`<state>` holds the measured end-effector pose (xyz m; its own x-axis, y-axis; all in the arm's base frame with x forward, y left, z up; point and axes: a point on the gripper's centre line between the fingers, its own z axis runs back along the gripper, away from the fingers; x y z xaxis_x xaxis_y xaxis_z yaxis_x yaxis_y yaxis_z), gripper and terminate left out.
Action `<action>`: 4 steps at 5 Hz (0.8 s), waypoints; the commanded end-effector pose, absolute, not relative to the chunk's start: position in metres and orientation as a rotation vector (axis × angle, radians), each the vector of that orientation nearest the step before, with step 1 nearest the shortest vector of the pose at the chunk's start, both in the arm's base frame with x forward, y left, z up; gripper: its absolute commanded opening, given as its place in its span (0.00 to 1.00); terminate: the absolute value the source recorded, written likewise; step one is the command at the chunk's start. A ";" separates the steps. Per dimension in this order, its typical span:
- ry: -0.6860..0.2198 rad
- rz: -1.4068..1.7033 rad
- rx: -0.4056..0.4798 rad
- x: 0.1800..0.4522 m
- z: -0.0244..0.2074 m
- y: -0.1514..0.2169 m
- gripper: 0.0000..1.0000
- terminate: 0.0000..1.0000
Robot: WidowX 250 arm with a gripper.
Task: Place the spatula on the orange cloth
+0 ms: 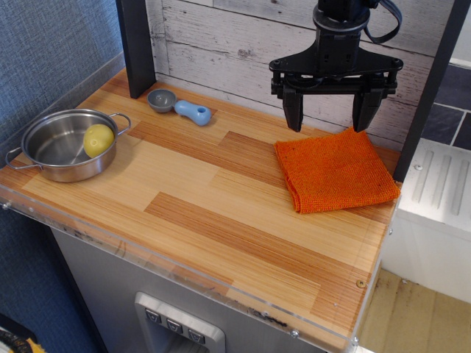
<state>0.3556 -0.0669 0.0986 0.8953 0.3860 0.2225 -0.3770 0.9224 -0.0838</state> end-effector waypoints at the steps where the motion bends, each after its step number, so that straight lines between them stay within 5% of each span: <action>1: -0.238 0.396 -0.039 0.356 0.099 -0.067 1.00 0.00; 4: -0.294 0.628 0.073 0.349 0.110 0.000 1.00 0.00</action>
